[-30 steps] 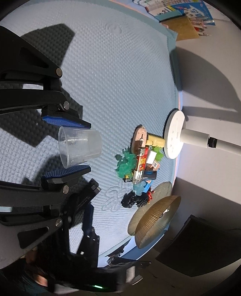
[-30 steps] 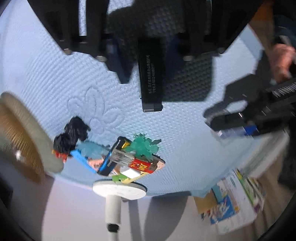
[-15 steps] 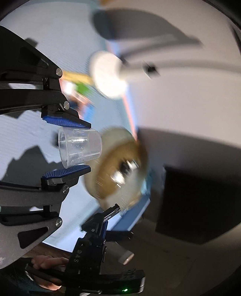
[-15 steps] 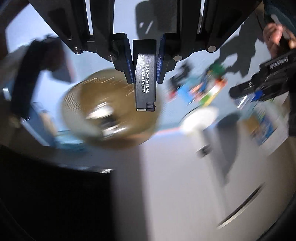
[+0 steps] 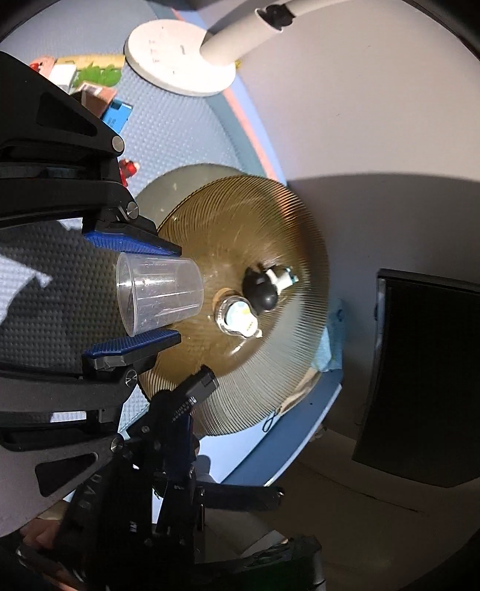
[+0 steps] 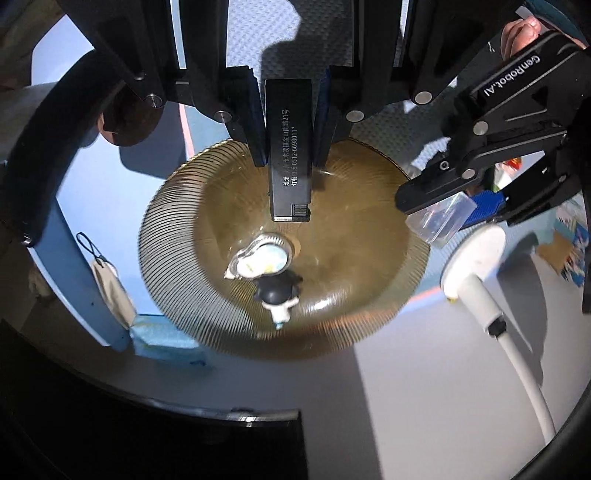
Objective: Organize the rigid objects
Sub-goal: 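Carry the cup and lighter box to the amber bowl and release both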
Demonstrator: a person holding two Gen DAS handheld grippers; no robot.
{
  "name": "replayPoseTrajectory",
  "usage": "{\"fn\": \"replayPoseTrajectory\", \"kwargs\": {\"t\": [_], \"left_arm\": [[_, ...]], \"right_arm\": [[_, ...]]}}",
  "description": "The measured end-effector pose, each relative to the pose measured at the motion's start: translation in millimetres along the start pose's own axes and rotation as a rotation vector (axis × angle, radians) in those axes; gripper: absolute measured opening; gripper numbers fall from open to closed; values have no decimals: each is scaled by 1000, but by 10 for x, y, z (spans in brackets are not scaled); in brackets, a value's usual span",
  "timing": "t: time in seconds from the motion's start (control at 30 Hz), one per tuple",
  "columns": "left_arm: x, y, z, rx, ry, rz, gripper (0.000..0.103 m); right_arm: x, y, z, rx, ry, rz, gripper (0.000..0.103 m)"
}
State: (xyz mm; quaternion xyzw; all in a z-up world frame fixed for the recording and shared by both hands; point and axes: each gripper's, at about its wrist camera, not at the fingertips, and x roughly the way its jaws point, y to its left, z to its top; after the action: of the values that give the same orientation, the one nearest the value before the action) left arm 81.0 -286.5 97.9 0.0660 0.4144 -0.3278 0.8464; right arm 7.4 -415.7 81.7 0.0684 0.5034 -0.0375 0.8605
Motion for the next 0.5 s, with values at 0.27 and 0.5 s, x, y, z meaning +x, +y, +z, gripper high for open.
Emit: {"fn": "replayPoseTrajectory", "kwargs": {"t": [0.27,0.5], "left_arm": [[-268,135,-5,-38,-58,13,70],[-1061,645,-415,-175,-158,40,70]], "right_arm": [[-52,-69,128,58,-20,12,30],[-449,125,-49,43,-113,73,32]]}}
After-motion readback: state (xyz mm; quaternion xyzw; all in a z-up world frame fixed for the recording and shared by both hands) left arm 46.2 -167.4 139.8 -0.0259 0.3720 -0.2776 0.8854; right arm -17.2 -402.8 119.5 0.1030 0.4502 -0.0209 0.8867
